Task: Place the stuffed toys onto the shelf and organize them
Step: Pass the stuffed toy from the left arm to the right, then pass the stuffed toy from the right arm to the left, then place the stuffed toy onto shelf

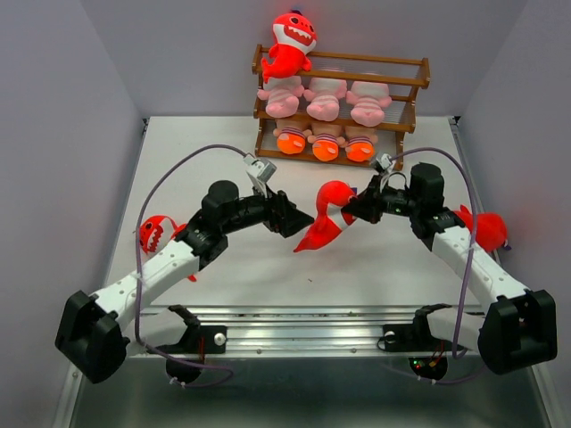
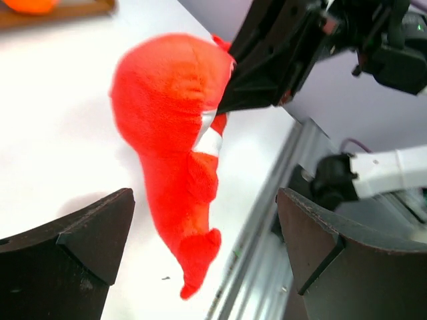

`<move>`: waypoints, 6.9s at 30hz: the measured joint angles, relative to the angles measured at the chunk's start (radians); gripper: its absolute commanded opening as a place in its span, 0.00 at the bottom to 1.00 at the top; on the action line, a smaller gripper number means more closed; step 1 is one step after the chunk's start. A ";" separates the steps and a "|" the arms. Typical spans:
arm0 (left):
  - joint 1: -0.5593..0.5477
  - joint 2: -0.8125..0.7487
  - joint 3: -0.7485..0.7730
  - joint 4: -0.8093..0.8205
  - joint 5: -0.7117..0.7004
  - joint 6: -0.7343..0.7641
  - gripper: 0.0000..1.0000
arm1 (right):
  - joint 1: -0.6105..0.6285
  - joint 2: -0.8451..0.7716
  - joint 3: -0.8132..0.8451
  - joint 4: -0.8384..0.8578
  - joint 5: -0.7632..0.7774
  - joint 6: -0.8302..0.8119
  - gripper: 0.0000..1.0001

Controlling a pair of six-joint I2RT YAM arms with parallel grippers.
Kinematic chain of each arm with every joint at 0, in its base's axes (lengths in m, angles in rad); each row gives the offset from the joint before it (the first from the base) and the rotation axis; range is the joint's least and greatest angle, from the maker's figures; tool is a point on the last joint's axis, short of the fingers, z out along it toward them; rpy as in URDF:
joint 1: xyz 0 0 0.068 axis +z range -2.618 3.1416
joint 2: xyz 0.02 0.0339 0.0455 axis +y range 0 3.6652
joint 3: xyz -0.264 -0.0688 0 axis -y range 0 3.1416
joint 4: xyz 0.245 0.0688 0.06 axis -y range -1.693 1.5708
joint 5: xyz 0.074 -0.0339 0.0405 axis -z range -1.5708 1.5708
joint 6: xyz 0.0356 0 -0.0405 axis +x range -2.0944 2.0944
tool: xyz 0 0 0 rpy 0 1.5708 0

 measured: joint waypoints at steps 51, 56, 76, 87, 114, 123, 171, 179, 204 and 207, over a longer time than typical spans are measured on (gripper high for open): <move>-0.401 0.190 0.026 -0.106 -0.790 0.385 0.00 | -0.026 0.055 0.028 -0.094 0.200 0.085 0.07; -0.401 0.190 0.026 -0.108 -0.781 0.383 0.00 | -0.027 0.055 0.029 -0.093 0.206 0.069 0.90; -0.227 0.037 0.125 -0.307 -0.728 0.492 0.00 | -0.126 -0.059 0.034 -0.103 0.395 0.004 1.00; -0.130 0.085 0.430 -0.350 -0.649 0.516 0.00 | -0.133 -0.058 0.034 -0.104 0.487 -0.008 1.00; 0.022 0.795 1.290 -0.269 -0.710 0.500 0.00 | -0.133 -0.052 0.034 -0.108 0.495 -0.028 1.00; 0.062 0.974 1.450 -0.256 -0.735 0.467 0.00 | -0.133 -0.051 0.034 -0.108 0.494 -0.029 1.00; 0.122 1.093 1.534 -0.216 -0.610 0.227 0.00 | -0.133 -0.045 0.034 -0.109 0.495 -0.042 1.00; 0.131 1.100 1.534 -0.219 -0.582 0.211 0.14 | -0.133 -0.045 0.034 -0.109 0.495 -0.046 1.00; 0.131 1.099 1.527 -0.185 -0.581 0.166 0.90 | -0.133 -0.045 0.034 -0.109 0.503 -0.048 1.00; 0.130 1.099 1.518 -0.177 -0.593 0.163 0.99 | -0.133 -0.045 0.034 -0.108 0.504 -0.051 1.00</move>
